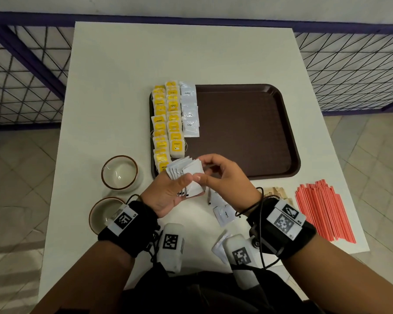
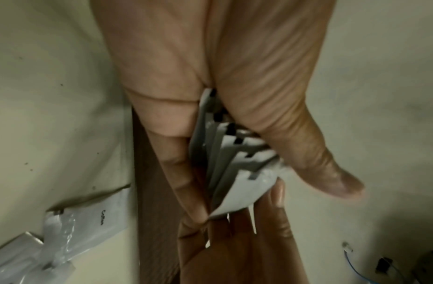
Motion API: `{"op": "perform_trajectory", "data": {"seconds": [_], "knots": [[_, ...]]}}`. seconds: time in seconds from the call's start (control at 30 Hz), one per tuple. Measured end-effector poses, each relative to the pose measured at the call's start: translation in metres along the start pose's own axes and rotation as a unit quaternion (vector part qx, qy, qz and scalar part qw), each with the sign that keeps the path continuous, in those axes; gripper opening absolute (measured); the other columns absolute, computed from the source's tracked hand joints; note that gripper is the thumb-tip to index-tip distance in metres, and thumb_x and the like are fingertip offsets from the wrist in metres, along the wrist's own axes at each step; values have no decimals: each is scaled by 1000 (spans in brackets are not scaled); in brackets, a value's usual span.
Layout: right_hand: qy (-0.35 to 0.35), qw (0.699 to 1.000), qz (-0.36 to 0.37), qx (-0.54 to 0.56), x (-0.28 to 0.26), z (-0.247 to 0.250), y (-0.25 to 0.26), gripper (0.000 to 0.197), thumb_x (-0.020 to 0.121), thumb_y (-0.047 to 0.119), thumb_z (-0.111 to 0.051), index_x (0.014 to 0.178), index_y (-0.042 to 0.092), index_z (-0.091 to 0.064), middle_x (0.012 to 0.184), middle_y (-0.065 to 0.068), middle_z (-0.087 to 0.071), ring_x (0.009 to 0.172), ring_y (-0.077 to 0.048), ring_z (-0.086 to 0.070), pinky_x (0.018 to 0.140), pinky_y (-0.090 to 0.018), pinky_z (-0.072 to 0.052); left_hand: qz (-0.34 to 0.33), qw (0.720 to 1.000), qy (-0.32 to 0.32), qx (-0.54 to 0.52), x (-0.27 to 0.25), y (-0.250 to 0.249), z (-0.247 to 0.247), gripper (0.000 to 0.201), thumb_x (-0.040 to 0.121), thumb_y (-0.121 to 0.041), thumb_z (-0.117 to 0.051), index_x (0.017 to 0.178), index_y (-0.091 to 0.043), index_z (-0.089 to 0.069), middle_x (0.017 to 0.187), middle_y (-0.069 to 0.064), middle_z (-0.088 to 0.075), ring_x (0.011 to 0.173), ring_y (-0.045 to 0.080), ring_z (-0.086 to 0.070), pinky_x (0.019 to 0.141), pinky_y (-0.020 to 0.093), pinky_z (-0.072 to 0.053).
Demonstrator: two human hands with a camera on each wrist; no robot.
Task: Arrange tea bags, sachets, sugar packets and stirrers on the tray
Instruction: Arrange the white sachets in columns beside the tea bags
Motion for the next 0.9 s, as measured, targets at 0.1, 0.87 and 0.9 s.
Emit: {"op": "perform_trajectory", "data": {"seconds": [0.1,0.87,0.9], "knots": [[-8,999,-11,51,1,-2,0,25,78,8,-72,100,6,-61,82,-2,-61,69,-14,-60,65,-28,-55,-24,1000,-5,-17,3,-5,0,82,51,-53,-84,122,-22,-60,125,16,-61,116,31,-58,85,42,-54],[-115,979,-66,156,85,39,-48,16,85,3,-63,92,15,-55,88,-5,-64,82,-20,-64,67,-32,-60,-100,785,-111,602,91,-118,42,22,80,-26,-70,81,-7,-60,81,6,-64,77,21,-59,74,34,-47],[-117,978,-74,159,91,40,-53,16,86,3,-63,92,15,-56,87,-4,-64,81,-19,-64,67,-31,-59,-91,753,-105,643,104,-121,42,23,80,-27,-70,84,-7,-59,83,5,-63,77,21,-57,72,32,-44]]}}
Point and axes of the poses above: each hand's wrist, its own x-axis towards the middle knuckle, its own z-axis out of the back of the hand, y = z × x, the point moved 10 cm from there along x, towards the middle knuckle
